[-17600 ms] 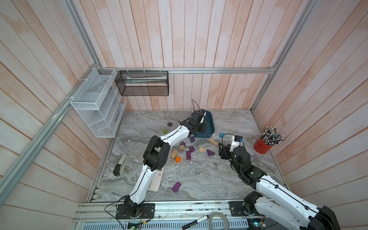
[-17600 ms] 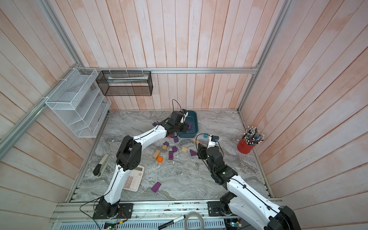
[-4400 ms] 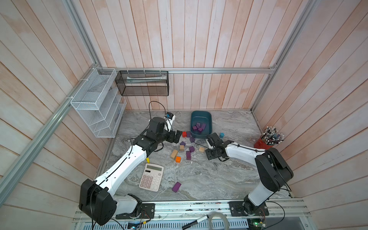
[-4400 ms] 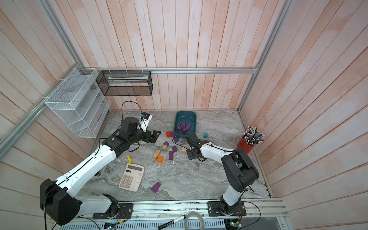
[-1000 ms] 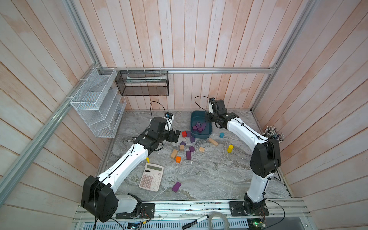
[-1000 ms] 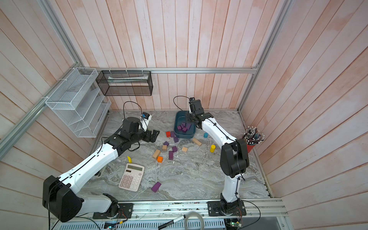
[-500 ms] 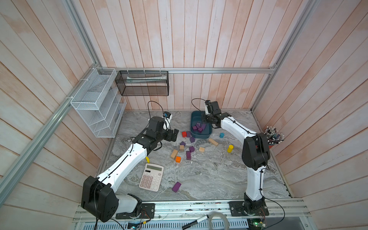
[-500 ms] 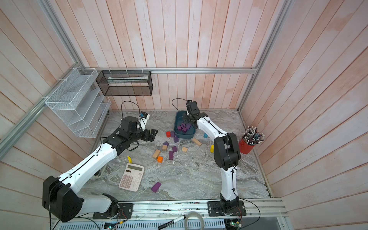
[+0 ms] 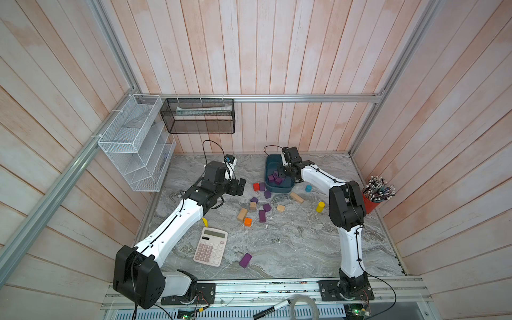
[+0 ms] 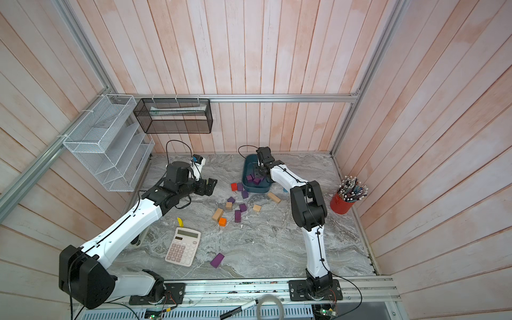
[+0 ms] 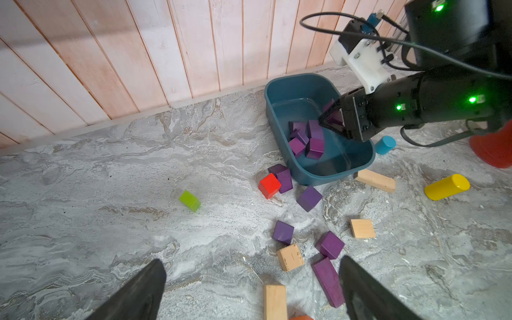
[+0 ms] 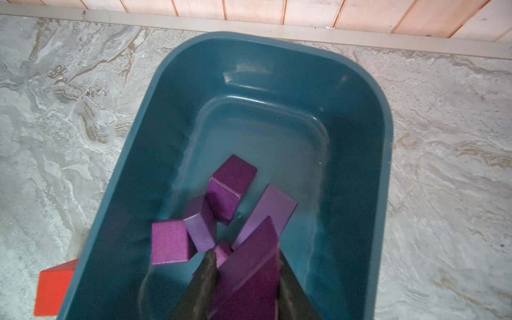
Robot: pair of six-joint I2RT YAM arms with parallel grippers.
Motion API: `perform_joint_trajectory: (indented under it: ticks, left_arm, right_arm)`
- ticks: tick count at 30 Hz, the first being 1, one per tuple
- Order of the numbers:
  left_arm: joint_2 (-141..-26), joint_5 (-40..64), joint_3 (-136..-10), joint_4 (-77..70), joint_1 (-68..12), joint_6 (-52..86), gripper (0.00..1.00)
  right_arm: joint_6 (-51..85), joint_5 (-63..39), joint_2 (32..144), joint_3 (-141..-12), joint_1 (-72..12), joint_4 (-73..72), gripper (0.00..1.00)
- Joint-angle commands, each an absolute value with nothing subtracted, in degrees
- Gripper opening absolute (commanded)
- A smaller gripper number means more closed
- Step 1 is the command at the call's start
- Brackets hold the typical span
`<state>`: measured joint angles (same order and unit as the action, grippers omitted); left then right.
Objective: Pick purple bricks into the storage bin
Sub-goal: Place the building block in the storage box.
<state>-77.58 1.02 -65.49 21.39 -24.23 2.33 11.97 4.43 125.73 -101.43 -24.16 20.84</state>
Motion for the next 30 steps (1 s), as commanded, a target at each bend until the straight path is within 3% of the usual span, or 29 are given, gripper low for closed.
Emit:
perform_joint_trajectory:
  ticks: [1, 30]
  left_arm:
    - [-77.0, 0.6, -64.6, 20.2, -23.5, 1.8, 0.98]
    - [-77.7, 0.7, -64.5, 20.1, -22.1, 2.0, 0.98]
  right_arm:
    - [12.0, 5.3, 127.2, -102.9, -23.8, 22.2, 0.29]
    - [13.0, 5.6, 129.3, -101.6, -23.3, 23.2, 0.33]
